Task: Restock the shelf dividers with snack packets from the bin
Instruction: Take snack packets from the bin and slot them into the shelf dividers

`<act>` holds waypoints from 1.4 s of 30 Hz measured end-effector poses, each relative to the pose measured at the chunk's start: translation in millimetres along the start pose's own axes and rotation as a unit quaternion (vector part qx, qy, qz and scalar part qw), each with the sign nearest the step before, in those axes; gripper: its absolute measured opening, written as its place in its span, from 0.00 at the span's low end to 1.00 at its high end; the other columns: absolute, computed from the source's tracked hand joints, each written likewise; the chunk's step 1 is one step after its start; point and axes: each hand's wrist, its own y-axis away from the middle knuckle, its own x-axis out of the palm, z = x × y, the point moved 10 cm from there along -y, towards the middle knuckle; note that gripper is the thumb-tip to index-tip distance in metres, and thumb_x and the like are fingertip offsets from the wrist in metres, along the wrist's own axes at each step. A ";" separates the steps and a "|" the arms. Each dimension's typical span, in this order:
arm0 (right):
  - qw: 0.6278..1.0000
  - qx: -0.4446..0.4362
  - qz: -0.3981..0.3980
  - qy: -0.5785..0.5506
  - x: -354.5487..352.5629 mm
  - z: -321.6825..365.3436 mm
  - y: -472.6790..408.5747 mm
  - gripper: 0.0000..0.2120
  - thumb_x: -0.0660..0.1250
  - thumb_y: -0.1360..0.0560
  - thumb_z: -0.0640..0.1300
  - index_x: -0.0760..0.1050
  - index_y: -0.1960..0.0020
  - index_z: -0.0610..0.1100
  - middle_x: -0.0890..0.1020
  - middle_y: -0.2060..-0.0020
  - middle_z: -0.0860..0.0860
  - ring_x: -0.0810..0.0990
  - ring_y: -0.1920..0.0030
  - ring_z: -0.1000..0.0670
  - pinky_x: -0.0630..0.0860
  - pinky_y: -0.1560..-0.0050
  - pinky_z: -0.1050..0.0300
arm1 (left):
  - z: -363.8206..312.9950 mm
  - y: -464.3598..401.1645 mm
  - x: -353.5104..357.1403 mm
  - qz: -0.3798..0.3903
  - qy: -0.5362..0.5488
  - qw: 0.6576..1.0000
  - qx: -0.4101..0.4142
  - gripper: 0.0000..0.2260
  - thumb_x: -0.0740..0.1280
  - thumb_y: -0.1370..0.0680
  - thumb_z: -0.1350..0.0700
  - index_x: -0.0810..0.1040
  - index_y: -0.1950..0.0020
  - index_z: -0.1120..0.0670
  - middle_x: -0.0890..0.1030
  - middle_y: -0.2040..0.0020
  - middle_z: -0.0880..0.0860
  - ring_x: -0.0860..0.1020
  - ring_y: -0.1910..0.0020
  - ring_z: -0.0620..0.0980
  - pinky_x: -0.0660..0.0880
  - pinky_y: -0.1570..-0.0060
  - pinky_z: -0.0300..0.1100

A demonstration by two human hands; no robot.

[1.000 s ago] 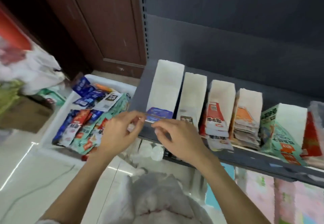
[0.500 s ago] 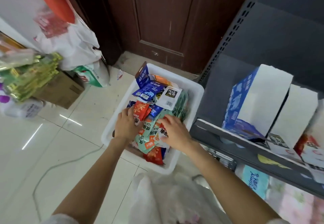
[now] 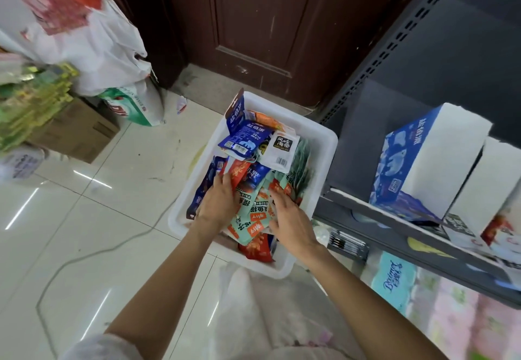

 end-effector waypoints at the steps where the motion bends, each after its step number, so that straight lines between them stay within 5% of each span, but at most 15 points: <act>1: 1.000 -0.007 -0.019 -0.004 -6.9 0.6 2.0 0.27 0.64 0.22 0.45 0.59 0.26 0.45 0.68 0.29 0.47 0.78 0.40 0.47 0.78 0.44 0.52 | 0.3 1.8 -2.1 -0.001 -0.004 1.000 0.002 0.25 0.59 0.19 0.54 0.56 0.24 0.57 0.63 0.27 0.59 0.76 0.41 0.59 0.75 0.46 0.50; 5: 0.989 -0.023 -0.142 0.016 -50.4 1.9 15.8 0.15 0.66 0.23 0.43 0.74 0.36 0.44 0.84 0.53 0.47 0.84 0.64 0.50 0.82 0.66 0.51 | 3.0 11.4 -16.3 -0.006 -0.010 1.000 0.010 0.25 0.60 0.20 0.57 0.57 0.24 0.54 0.72 0.33 0.58 0.79 0.46 0.57 0.77 0.51 0.49; 9: 0.952 -0.026 -0.304 0.004 -118.4 8.5 41.0 0.11 0.62 0.22 0.45 0.80 0.46 0.42 0.83 0.69 0.50 0.79 0.76 0.52 0.74 0.77 0.61 | 4.7 31.7 -48.7 -0.041 0.014 0.999 0.020 0.20 0.59 0.19 0.54 0.63 0.27 0.54 0.81 0.45 0.55 0.80 0.52 0.56 0.77 0.56 0.46; 12: 0.922 -0.027 -0.362 -0.135 -151.7 8.5 60.5 0.18 0.55 0.19 0.50 0.78 0.41 0.43 0.84 0.59 0.49 0.80 0.64 0.58 0.74 0.67 0.69 | 13.8 53.5 -66.6 -0.064 0.292 0.953 -0.042 0.14 0.59 0.18 0.54 0.70 0.33 0.53 0.81 0.45 0.51 0.81 0.55 0.52 0.78 0.57 0.44; 15: 0.903 -0.118 -0.351 -0.217 -160.1 31.0 66.2 0.17 0.53 0.18 0.51 0.74 0.36 0.48 0.79 0.42 0.54 0.75 0.41 0.61 0.73 0.42 0.70 | 5.3 65.9 -45.7 -0.009 0.573 0.811 -0.123 0.12 0.63 0.20 0.52 0.73 0.37 0.52 0.83 0.47 0.52 0.83 0.53 0.53 0.79 0.51 0.51; 17: 0.913 -0.176 -0.325 -0.172 -151.8 50.6 66.2 0.15 0.56 0.19 0.48 0.70 0.33 0.52 0.73 0.35 0.55 0.67 0.32 0.56 0.66 0.31 0.60 | -14.8 68.7 -35.6 0.030 0.636 0.762 -0.118 0.14 0.63 0.20 0.52 0.73 0.36 0.53 0.84 0.47 0.54 0.83 0.51 0.54 0.78 0.48 0.52; 20: 0.939 -0.182 -0.259 -0.135 -121.9 53.9 65.4 0.22 0.63 0.24 0.39 0.68 0.32 0.52 0.69 0.30 0.48 0.62 0.28 0.47 0.70 0.34 0.42 | -48.6 70.6 -27.4 0.080 0.701 0.702 -0.095 0.17 0.60 0.19 0.52 0.71 0.32 0.57 0.81 0.42 0.59 0.80 0.44 0.58 0.75 0.42 0.55; 23: 0.954 -0.141 -0.216 -0.155 -107.7 38.7 71.8 0.22 0.62 0.23 0.40 0.69 0.31 0.52 0.63 0.27 0.48 0.56 0.25 0.48 0.73 0.37 0.41 | -75.5 73.4 -29.1 0.113 0.735 0.665 -0.075 0.19 0.59 0.20 0.48 0.72 0.33 0.57 0.81 0.41 0.58 0.80 0.44 0.55 0.78 0.48 0.49; 28: 0.967 -0.127 -0.154 -0.159 -108.7 28.1 89.2 0.24 0.60 0.24 0.41 0.66 0.28 0.51 0.54 0.24 0.52 0.46 0.24 0.55 0.53 0.32 0.72 | -106.2 81.5 -29.8 0.134 0.708 0.692 -0.038 0.20 0.67 0.26 0.56 0.73 0.35 0.57 0.82 0.45 0.55 0.82 0.48 0.53 0.78 0.52 0.46; 30: 0.955 -0.096 -0.180 -0.217 -117.3 15.5 97.8 0.24 0.59 0.24 0.45 0.66 0.29 0.51 0.56 0.24 0.53 0.49 0.24 0.56 0.51 0.31 0.74 | -113.9 85.3 -28.8 0.121 0.698 0.704 -0.046 0.19 0.69 0.28 0.60 0.73 0.37 0.56 0.83 0.45 0.55 0.82 0.48 0.54 0.78 0.52 0.48; 32: 0.911 -0.010 -0.235 -0.339 -128.7 -9.8 109.9 0.23 0.62 0.24 0.53 0.64 0.30 0.55 0.63 0.28 0.56 0.60 0.28 0.58 0.60 0.31 0.68 | -121.7 88.8 -29.1 0.103 0.692 0.713 -0.053 0.17 0.68 0.26 0.63 0.74 0.39 0.55 0.83 0.45 0.55 0.82 0.48 0.54 0.79 0.52 0.49; 34: 0.846 0.089 -0.264 -0.455 -131.3 -37.4 122.3 0.23 0.70 0.28 0.55 0.65 0.37 0.59 0.73 0.39 0.58 0.73 0.40 0.62 0.72 0.44 0.66 | -137.0 93.3 -30.3 0.098 0.675 0.731 -0.034 0.17 0.68 0.26 0.64 0.73 0.38 0.56 0.83 0.45 0.56 0.82 0.48 0.54 0.80 0.53 0.48; 38: 0.771 0.171 -0.253 -0.558 -126.4 -74.8 141.3 0.19 0.76 0.32 0.41 0.70 0.49 0.53 0.81 0.55 0.59 0.81 0.57 0.63 0.75 0.60 0.69 | -183.2 108.7 -28.2 0.100 0.621 0.777 0.035 0.17 0.70 0.27 0.63 0.74 0.39 0.54 0.83 0.46 0.55 0.82 0.48 0.54 0.79 0.49 0.50; 42: 0.672 0.180 -0.305 -0.650 -133.9 -118.2 176.9 0.14 0.73 0.31 0.35 0.75 0.48 0.45 0.84 0.57 0.54 0.83 0.56 0.55 0.77 0.60 0.64 | -240.4 132.2 -7.7 0.153 0.579 0.796 0.081 0.17 0.69 0.26 0.59 0.74 0.37 0.50 0.83 0.46 0.49 0.82 0.48 0.47 0.76 0.45 0.51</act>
